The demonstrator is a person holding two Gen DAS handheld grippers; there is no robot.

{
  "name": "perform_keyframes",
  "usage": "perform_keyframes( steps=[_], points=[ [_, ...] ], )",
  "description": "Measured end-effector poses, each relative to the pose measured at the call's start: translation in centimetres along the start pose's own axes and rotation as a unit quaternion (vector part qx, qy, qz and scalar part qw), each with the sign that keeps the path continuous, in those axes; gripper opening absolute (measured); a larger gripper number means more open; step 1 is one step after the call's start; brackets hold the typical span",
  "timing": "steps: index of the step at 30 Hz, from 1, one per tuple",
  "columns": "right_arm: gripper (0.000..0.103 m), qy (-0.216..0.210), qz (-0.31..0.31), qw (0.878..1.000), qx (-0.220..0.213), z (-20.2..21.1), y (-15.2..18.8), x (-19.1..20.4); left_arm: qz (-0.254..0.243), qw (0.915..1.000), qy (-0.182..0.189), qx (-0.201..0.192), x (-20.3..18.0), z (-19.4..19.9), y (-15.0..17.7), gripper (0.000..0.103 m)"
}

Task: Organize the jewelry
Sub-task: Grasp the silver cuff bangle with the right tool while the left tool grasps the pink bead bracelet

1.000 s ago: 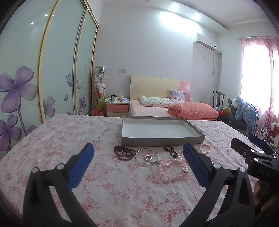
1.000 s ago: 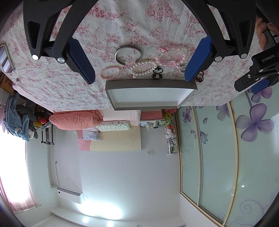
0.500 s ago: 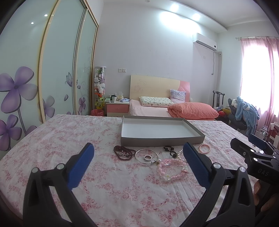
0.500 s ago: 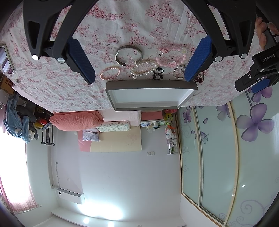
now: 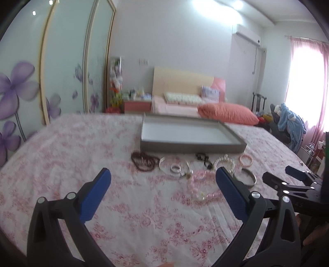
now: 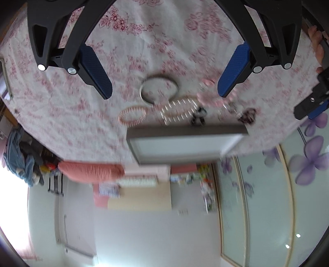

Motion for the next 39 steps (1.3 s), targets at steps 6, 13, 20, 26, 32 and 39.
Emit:
perform_keyframes(
  steps=[6,13,20,26,32,39],
  points=[
    [0.101,0.008,-0.014,0.995,0.096,-4.0,-0.4,-0.7,0.016,0.9961,0.043,0.075,0.6,-3.3,-0.4,0.099],
    [0.088,0.009,-0.002,0.990,0.144,-6.2,-0.6,-0.1,-0.018,0.9906,0.049,0.127,-0.7,-6.2,-0.6,0.099],
    [0.077,0.016,0.014,0.989,0.150,-6.8,-0.9,1.3,-0.036,0.9810,0.055,0.183,-1.7,-9.6,-0.4,0.087],
    [0.068,0.011,0.018,0.990,0.141,-7.1,-1.3,1.8,-0.046,0.9748,0.062,0.209,-2.7,-11.2,-0.1,0.085],
    [0.068,0.009,0.006,0.990,0.139,-6.8,-1.6,1.0,-0.045,0.9732,0.054,0.219,-3.4,-12.4,-0.7,0.075],
    [0.068,0.008,-0.002,0.990,0.137,-7.0,-1.9,0.5,-0.044,0.9725,0.045,0.224,-3.8,-13.4,-1.0,0.049]
  ],
)
Point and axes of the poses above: each gripper's, at about its wrist camera, not at the fingertips, and z roughly against the way its jaws point, x to its left, y to its underside, the point moved 1 cm from there along -z, roughly the way its jaws point, and after that the axes turned 4 degrees about x, right-handed, at the moved point
